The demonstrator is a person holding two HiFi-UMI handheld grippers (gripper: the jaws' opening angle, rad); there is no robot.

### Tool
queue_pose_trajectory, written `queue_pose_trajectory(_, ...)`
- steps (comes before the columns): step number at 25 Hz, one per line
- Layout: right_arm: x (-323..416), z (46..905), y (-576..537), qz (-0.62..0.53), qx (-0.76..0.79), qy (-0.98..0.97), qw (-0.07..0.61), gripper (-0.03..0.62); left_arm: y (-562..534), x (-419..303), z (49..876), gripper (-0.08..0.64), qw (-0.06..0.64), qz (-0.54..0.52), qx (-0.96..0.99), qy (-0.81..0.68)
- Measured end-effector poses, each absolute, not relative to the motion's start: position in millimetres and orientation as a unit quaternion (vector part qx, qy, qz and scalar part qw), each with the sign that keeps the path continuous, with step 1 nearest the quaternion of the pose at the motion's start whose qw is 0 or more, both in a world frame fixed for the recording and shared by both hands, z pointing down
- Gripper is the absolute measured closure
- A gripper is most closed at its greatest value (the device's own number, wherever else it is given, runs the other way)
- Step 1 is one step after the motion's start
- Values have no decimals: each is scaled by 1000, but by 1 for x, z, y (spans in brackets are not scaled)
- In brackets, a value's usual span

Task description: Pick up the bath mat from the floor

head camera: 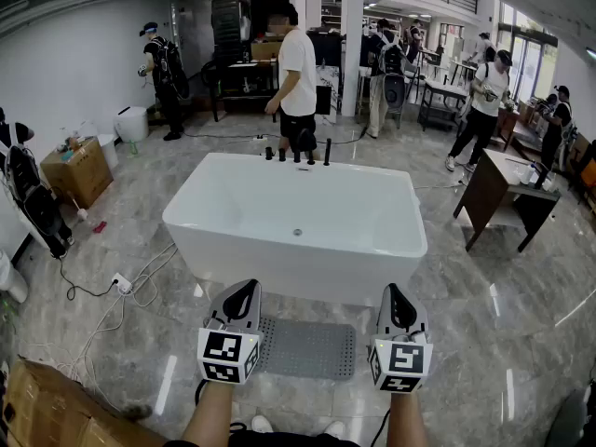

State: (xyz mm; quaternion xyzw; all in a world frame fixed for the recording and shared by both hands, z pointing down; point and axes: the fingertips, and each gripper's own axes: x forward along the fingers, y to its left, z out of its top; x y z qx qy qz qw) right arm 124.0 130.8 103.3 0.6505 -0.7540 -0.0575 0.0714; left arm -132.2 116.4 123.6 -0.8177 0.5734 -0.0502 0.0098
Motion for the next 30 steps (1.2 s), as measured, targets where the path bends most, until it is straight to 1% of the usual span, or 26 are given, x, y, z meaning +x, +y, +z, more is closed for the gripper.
queue_pose_trajectory(11,114,109,137,-52,652,-752,80,572,122,-144,129,551,0,-50,-819,572)
queue_pose_trajectory(17,108,104,138,-60,650,-754,72,572,122,-150,131,551,0,-48,-820,570)
queue_pose_trajectory(25,71,109,139,-69,661,-742,93,571,117,-191,141,551,-6,-47,-828,558)
queue_pose_trajectory(30,76,127,137,-53,675,-729,98,571,103,-198,161,551,-22,-59,-835,547)
